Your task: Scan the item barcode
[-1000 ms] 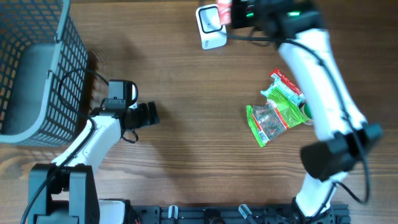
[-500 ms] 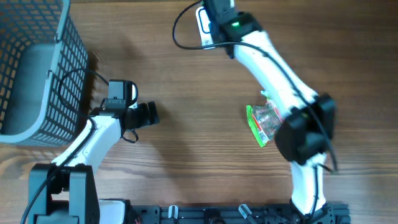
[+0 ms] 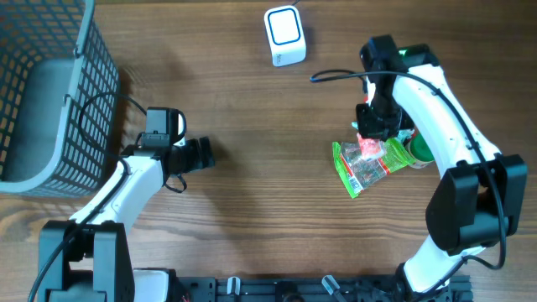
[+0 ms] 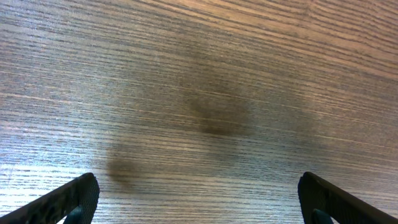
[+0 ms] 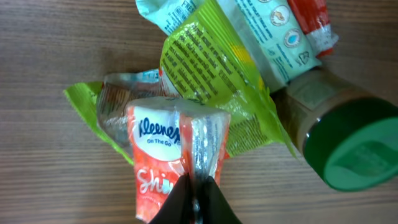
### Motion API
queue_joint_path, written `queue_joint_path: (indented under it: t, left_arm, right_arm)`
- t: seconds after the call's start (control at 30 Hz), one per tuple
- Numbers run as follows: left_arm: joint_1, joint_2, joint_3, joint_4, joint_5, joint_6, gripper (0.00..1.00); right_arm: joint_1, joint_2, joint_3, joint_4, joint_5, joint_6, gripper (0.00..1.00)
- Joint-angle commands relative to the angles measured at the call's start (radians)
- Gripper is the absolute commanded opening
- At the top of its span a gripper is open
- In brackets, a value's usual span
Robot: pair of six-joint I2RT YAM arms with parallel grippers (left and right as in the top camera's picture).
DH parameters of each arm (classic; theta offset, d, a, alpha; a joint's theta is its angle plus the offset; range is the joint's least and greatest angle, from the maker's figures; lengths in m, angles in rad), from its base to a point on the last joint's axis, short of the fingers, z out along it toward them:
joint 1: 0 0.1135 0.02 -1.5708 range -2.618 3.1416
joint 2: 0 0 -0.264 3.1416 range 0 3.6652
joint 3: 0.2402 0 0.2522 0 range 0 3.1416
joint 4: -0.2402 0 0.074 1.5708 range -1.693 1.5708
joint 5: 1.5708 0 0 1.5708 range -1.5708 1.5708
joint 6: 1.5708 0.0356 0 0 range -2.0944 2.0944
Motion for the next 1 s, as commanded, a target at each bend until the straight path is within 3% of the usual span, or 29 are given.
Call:
queue_joint_path:
  t: [0.0,0.03,0.2,0.27,0.3,0.7,0.83,0.97]
  left_arm:
    - [-0.004,-0.005,0.01,0.0,0.005,0.02,1.0]
    - [-0.004,-0.005,0.01,0.0,0.005,0.02,1.0]
    - [-0.004,-0.005,0.01,0.0,0.005,0.02,1.0]
    - [-0.004,-0.005,0.01,0.0,0.005,0.02,1.0]
    - [-0.005,-0.005,0.01,0.0,0.005,0.02,1.0]
    - [-0.005,-0.005,0.01,0.0,0.005,0.02,1.0]
    - [-0.005,-0.005,0.01,0.0,0.005,0.02,1.0]
    - [-0.004,-0.005,0.01,0.0,0.004,0.02,1.0]
  right_arm:
    - [-0.007,0.002,-0.001,0.017,0.018,0.0,0.45]
    - [-0.007,0.0,0.0,0.016,0.034,-0.002,0.54]
    - [-0.007,-0.155,0.031,0.049,-0.013,-0.029,0.59]
    - [-0.007,-0.265,0.031,0.108,-0.068,-0.026,0.66]
    - [-0.007,-0.334,0.031,0.117,-0.066,-0.024,1.0]
    - [-0.016,-0.396,0.026,0.127,-0.035,-0.033,1.0]
    - [-0.02,-0.707,-0.04,0.48,-0.06,-0.052,1.0]
    - [-0.02,-1.143,-0.332,0.836,-0.047,-0.086,1.0]
